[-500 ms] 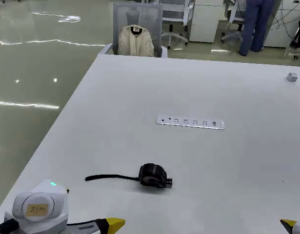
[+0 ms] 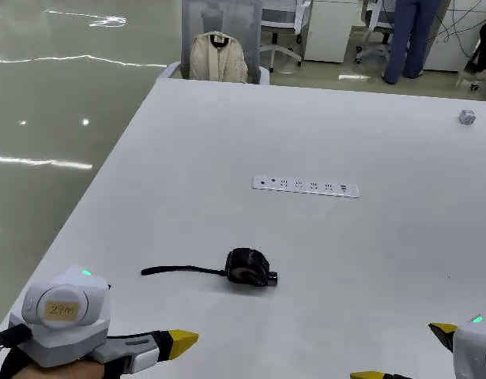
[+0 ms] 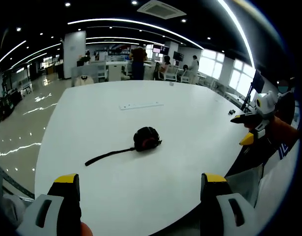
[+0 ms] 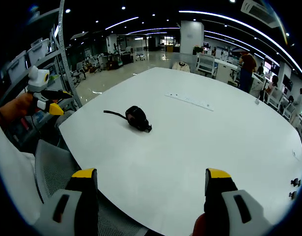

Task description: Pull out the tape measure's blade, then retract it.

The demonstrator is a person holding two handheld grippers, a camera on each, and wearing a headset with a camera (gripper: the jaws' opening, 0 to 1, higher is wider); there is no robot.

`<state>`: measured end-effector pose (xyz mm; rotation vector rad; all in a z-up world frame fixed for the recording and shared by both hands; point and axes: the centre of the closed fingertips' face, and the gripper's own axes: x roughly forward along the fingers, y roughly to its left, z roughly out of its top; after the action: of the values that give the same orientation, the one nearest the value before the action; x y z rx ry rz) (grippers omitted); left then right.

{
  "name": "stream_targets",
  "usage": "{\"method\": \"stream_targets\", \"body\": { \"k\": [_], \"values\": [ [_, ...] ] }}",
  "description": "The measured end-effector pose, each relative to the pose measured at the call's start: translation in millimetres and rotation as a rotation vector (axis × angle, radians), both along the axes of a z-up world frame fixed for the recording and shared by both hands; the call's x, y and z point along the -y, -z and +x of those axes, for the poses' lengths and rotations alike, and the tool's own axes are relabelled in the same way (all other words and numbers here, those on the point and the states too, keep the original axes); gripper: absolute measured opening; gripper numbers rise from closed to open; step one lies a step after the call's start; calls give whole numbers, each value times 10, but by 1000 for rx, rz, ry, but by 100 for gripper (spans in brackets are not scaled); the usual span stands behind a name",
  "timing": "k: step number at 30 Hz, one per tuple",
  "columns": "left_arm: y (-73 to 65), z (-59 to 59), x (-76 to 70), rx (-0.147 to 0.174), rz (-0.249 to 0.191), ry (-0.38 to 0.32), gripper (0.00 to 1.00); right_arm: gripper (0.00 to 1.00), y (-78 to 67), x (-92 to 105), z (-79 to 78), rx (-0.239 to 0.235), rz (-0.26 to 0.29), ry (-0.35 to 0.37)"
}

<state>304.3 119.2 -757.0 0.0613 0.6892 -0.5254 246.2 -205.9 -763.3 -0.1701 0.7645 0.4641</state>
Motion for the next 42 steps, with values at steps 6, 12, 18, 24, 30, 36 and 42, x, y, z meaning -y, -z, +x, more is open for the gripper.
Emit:
{"method": "stream_targets", "body": {
  "k": [6, 12, 18, 24, 30, 36, 42],
  "values": [
    [16, -74, 72, -8, 6, 36, 100, 91, -39, -67, -4, 16, 47, 2],
    [0, -61, 114, -5, 11, 35, 100, 91, -12, -45, -15, 7, 62, -4],
    [22, -63, 177, -20, 12, 37, 100, 91, -4, -2, 6, 0, 69, -14],
    [-2, -70, 245, -15, 29, 64, 100, 90, -39, -2, 4, 1, 67, -31],
    [-5, -46, 254, -15, 32, 84, 100, 90, -37, 37, 11, 3, 58, -20],
    [23, -27, 205, -18, 47, 108, 100, 89, 26, 40, -24, -14, 48, -21],
    [67, -21, 218, -31, 54, 109, 100, 89, 42, 61, -30, -23, 46, -21]
  ]
}}
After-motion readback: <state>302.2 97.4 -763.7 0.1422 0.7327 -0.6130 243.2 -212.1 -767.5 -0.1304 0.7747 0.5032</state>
